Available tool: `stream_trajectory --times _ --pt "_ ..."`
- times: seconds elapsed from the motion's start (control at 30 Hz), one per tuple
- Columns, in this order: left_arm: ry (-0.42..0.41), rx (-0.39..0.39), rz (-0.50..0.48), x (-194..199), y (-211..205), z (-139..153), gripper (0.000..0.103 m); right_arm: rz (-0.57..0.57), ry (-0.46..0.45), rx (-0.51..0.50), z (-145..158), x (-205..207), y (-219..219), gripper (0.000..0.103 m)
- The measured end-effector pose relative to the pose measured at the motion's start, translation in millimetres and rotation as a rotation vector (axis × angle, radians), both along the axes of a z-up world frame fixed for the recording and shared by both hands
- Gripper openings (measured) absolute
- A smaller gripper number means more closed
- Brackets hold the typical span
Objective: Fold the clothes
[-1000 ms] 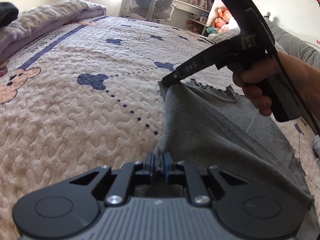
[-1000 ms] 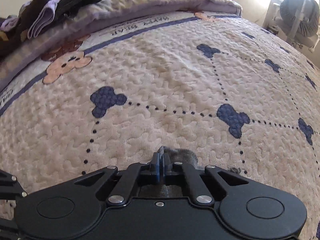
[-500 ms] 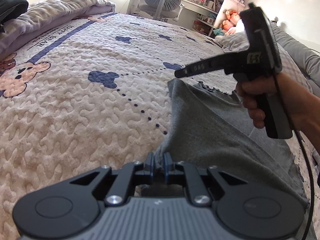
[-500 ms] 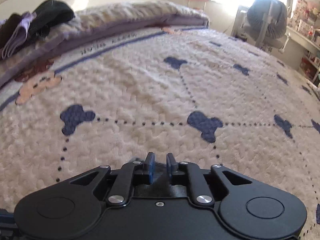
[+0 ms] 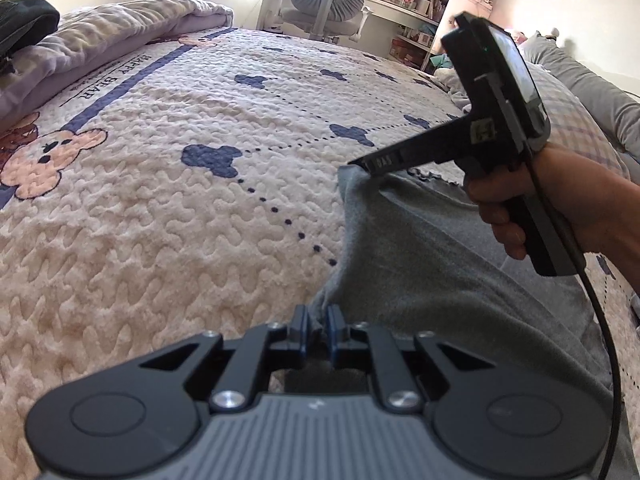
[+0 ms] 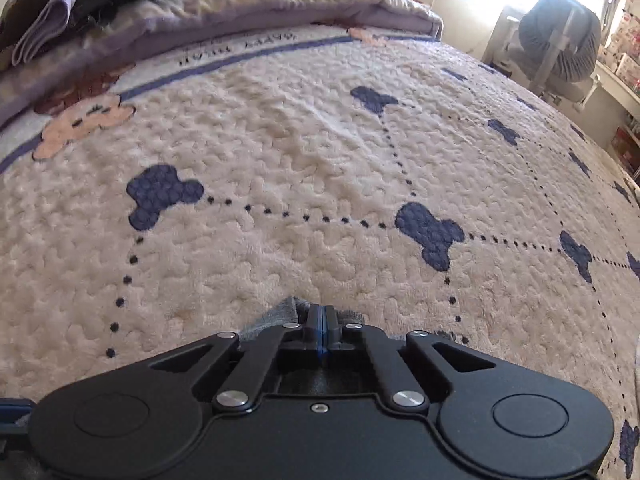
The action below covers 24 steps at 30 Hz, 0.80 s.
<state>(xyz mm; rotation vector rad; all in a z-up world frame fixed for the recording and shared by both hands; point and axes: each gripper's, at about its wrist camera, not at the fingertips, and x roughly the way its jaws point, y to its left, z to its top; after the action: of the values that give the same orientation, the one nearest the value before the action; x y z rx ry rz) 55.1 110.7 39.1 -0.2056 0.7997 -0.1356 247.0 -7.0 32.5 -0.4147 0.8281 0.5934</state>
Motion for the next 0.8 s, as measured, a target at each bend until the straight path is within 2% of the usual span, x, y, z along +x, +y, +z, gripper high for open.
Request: stream_trajectory --times 0.07,0.1,0.17,0.2,0.27,0.33,0.37,0.4,0.47,0.53,0.6,0.7,0.73,0.8 --pt "-0.004 -0.011 0.002 -1 1 1 0.010 -0.044 -0.017 0.090 10 3 -6 0.000" --pt "-0.003 -0.018 0.001 -1 2 1 0.010 -0.054 -0.013 0.102 10 6 -8 0.000" --pt "0.010 -0.053 0.020 0 8 0 0.011 -0.051 -0.017 0.052 8 6 -6 0.000" --pt "0.017 -0.069 0.030 1 11 -1 0.012 -0.050 -0.017 0.066 11 4 -9 0.000" --pt "0.021 -0.074 0.057 1 16 1 0.013 -0.031 0.013 0.162 25 -1 -17 0.006" --pt "0.019 -0.094 0.049 0 19 5 0.023 0.045 0.031 0.237 40 -17 -21 0.008" --pt "0.015 -0.111 0.036 0 20 6 0.032 0.102 0.049 0.248 43 -27 -20 0.008" --pt "0.008 -0.117 0.028 -1 19 8 0.037 0.154 0.074 0.229 40 -36 -17 0.008" --pt "-0.030 -0.103 0.005 -4 12 13 0.037 0.212 0.110 0.125 23 -45 -7 0.008" --pt "-0.083 -0.104 -0.050 -7 4 18 0.038 0.163 0.104 0.065 4 -43 -4 0.007" --pt "-0.103 -0.132 -0.102 -6 -3 17 0.044 0.086 0.148 0.179 -1 -29 -17 0.002" --pt "-0.079 -0.139 -0.145 0 -12 6 0.047 0.042 0.163 0.229 -3 -25 -23 0.000" --pt "-0.061 -0.123 -0.142 3 -14 1 0.048 0.033 0.157 0.233 -3 -25 -24 0.000" --pt "-0.035 -0.126 -0.127 6 -12 -6 0.048 0.014 0.064 0.186 3 -34 -28 0.004"
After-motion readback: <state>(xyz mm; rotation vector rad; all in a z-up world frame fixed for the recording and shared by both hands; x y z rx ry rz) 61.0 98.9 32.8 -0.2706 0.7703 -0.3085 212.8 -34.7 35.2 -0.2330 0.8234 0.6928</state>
